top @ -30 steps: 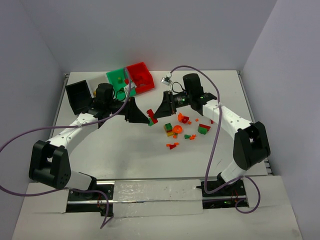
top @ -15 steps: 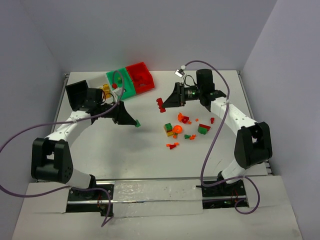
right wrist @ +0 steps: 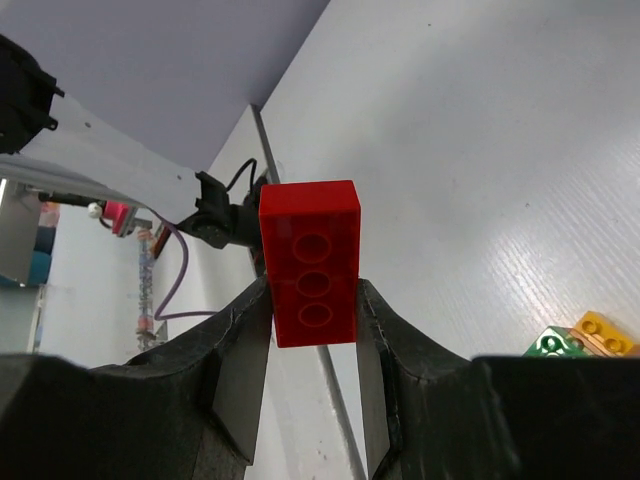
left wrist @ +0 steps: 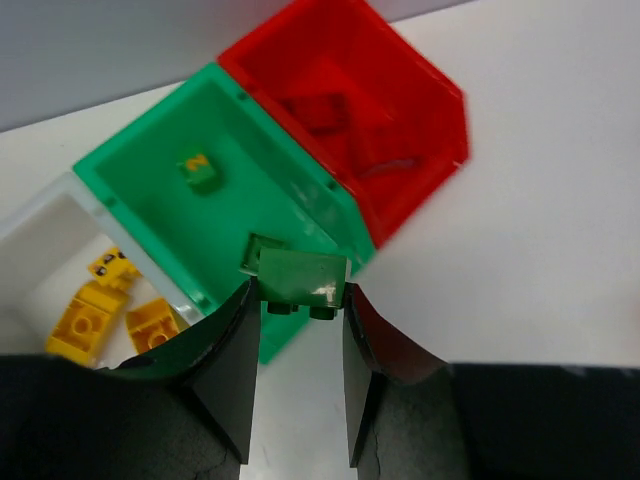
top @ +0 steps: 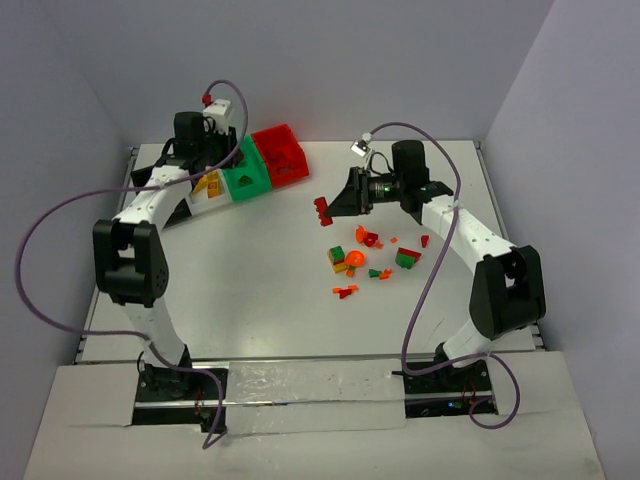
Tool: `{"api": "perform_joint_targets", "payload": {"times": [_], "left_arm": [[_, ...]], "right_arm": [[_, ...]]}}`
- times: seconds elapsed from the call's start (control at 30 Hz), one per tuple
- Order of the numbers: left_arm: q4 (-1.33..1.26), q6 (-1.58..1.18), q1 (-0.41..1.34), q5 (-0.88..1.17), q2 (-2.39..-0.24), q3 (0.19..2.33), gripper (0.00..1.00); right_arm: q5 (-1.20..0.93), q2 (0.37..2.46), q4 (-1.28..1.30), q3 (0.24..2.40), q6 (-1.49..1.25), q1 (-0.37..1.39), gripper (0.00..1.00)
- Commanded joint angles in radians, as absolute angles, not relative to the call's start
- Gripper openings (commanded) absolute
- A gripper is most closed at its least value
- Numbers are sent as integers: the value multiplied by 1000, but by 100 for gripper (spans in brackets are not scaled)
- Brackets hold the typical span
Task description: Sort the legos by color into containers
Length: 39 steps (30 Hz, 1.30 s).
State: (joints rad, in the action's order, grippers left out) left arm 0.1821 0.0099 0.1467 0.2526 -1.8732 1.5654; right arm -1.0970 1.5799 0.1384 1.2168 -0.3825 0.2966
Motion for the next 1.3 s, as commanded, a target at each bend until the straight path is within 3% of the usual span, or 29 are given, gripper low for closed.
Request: {"api": "perform_joint_targets", "payload": {"times": [0.0, 0.1, 0.23, 0.3, 0.37, 0.43, 0.5, 0.57, 0.8, 1.03, 1.27], "left_arm": [[150, 31, 143, 75, -2014, 1692, 4], [165, 34, 141, 56, -2093, 1770, 15], [229, 20, 140, 55, -2170, 1881, 49], [256, 15, 138, 70, -2176, 1912, 63], [279, 11, 138, 88, -2159, 1931, 68], [294, 9, 137, 126, -2116, 1920, 80], [315, 9, 137, 159, -2053, 1883, 99], [343, -53, 133, 216, -2006, 1854, 99], [259, -379, 153, 778, -1666, 1438, 93], [224, -483, 228, 891, -1552, 1275, 93], [270, -460, 315, 909, -1564, 1271, 94]], "right_arm": [[-1070, 1540, 159, 1236, -344, 299, 0], [-1050, 1542, 186, 1246, -323, 299, 0], [-988, 1539, 245, 1267, -275, 302, 0], [-952, 1532, 265, 1272, -251, 309, 0], [-913, 1525, 280, 1276, -227, 322, 0], [-862, 1514, 301, 1281, -198, 339, 0], [-805, 1508, 324, 1291, -157, 366, 0], [-734, 1503, 342, 1302, -125, 386, 0], [-482, 1461, 356, 1301, 26, 543, 0], [-340, 1454, 361, 1312, 89, 640, 0], [-272, 1459, 371, 1327, 113, 692, 0]]}}
